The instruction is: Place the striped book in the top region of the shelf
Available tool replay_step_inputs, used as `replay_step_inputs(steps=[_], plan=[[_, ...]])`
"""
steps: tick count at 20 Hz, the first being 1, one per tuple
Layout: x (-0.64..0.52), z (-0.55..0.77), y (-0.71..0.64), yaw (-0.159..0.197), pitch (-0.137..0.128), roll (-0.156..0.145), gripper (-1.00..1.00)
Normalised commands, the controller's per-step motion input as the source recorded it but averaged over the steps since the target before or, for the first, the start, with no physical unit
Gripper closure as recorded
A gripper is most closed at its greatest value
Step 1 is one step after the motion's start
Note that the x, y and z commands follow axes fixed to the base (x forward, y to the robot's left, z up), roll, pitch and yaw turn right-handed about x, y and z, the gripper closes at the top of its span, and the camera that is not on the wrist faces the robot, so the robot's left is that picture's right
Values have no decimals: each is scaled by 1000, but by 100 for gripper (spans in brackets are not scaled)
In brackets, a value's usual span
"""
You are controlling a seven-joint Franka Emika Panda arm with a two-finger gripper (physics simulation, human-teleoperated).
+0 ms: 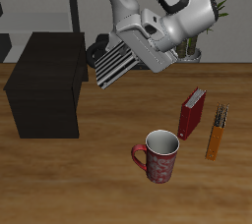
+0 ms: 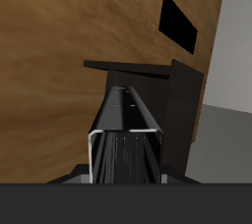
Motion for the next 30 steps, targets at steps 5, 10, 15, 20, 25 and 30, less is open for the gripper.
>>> replay_step_inputs(steps=[5,10,15,20,25,30], plan=[[115,-113,18,8,1,-54,100],[112,-80,33,26,12,-31,100],[161,-142,108,14,30,-42,100],[-11,-78,143,4,-13,-28,100],[-76,-137,185,-31,43,-25,100],[-30,-25,45,-35,31,-35,100]])
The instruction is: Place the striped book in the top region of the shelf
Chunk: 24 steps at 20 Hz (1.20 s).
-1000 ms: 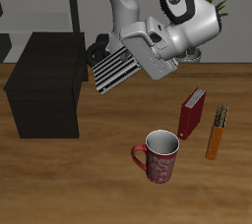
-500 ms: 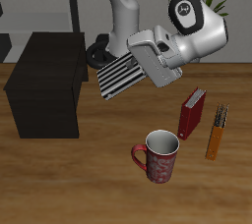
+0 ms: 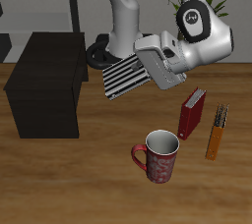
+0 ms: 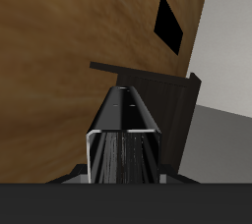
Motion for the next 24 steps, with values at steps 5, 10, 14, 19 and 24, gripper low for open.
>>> replay_step_inputs(steps=[5,10,14,19,24], plan=[[-15,5,-129,-29,-12,-41,100],[-17,63,-140,-7,-9,-25,100],[-17,26,-91,-10,-10,-30,100],[14,-19,-132,-15,10,-23,100],[-14,-7,-13,-3,-11,-20,100]])
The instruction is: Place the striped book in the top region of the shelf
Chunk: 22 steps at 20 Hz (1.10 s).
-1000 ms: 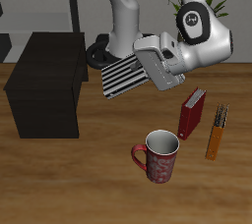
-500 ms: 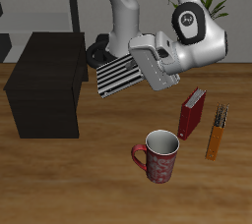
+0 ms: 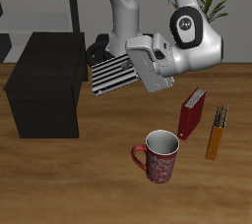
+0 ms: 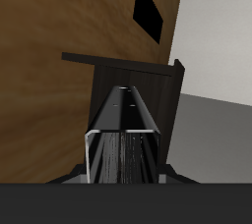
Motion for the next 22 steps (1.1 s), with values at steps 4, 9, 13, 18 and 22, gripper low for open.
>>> replay_step_inputs(steps=[4,9,13,18,22], plan=[[2,-11,41,0,0,0,100],[17,-48,68,0,0,0,100],[0,-3,53,0,0,0,100],[36,-7,55,0,0,0,100],[48,-14,37,0,0,0,100]])
